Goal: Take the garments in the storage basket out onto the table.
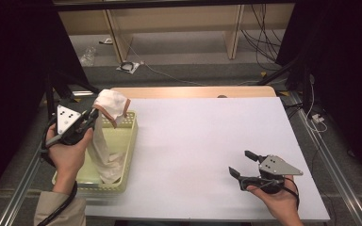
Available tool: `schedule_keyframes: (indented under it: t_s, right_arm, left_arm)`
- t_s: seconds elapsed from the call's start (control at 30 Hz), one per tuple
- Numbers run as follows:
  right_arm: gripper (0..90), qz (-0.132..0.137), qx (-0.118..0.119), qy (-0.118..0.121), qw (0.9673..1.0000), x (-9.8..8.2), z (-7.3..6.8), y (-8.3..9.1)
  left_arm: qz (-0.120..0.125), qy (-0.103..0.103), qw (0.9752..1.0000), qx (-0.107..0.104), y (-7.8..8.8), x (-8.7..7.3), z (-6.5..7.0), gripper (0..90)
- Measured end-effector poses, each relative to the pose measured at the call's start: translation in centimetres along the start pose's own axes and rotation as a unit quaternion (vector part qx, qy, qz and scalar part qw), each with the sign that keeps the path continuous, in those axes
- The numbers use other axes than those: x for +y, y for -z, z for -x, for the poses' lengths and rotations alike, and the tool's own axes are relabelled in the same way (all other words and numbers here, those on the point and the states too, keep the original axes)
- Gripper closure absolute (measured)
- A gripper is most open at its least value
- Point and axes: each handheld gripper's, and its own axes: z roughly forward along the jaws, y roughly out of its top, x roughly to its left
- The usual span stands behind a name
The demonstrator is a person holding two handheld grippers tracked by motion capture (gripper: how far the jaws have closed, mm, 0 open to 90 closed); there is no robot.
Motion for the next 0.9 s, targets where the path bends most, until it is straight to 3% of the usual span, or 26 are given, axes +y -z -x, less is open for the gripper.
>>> schedule_keyframes:
  t_s: [0.9]
  right_arm:
    - [19.6, 0.000, 0.000, -0.001, 1.0000, 0.0, 0.0, 0.0]
  left_arm:
    - [0.040, -0.002, 0.9992, -0.007, 0.6, 2.2, 0.8, 80.9]
